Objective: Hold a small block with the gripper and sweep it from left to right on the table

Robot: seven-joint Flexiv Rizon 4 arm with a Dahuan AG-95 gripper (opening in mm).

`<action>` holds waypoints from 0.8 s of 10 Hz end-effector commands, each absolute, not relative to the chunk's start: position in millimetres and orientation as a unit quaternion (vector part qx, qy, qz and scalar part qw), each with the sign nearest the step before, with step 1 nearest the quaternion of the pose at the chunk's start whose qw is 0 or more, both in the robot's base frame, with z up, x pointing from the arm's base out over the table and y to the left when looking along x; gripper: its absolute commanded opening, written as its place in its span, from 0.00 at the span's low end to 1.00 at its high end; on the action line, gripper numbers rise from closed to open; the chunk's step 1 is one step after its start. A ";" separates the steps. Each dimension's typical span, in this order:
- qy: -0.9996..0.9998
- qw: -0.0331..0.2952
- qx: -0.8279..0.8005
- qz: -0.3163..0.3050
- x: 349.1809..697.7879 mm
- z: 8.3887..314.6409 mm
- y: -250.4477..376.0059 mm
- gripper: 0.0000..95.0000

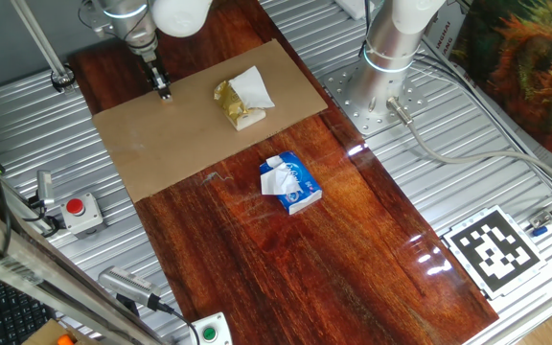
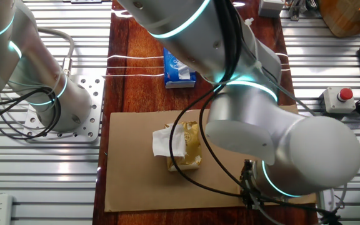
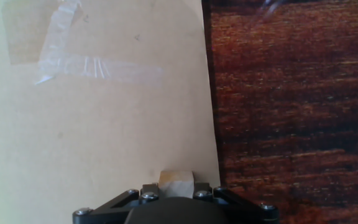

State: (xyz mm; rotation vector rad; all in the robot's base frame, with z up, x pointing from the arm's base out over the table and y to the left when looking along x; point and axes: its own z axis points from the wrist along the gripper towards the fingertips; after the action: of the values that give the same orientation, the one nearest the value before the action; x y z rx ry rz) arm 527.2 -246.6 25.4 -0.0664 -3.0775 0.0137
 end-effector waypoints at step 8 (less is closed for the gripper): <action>-0.999 0.033 -0.018 0.005 516.9 18.7 -245.3 0.20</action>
State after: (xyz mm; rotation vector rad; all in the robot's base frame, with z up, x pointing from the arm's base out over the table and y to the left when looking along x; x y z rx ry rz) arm 517.3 -244.8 25.9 -0.0524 -3.0815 0.0293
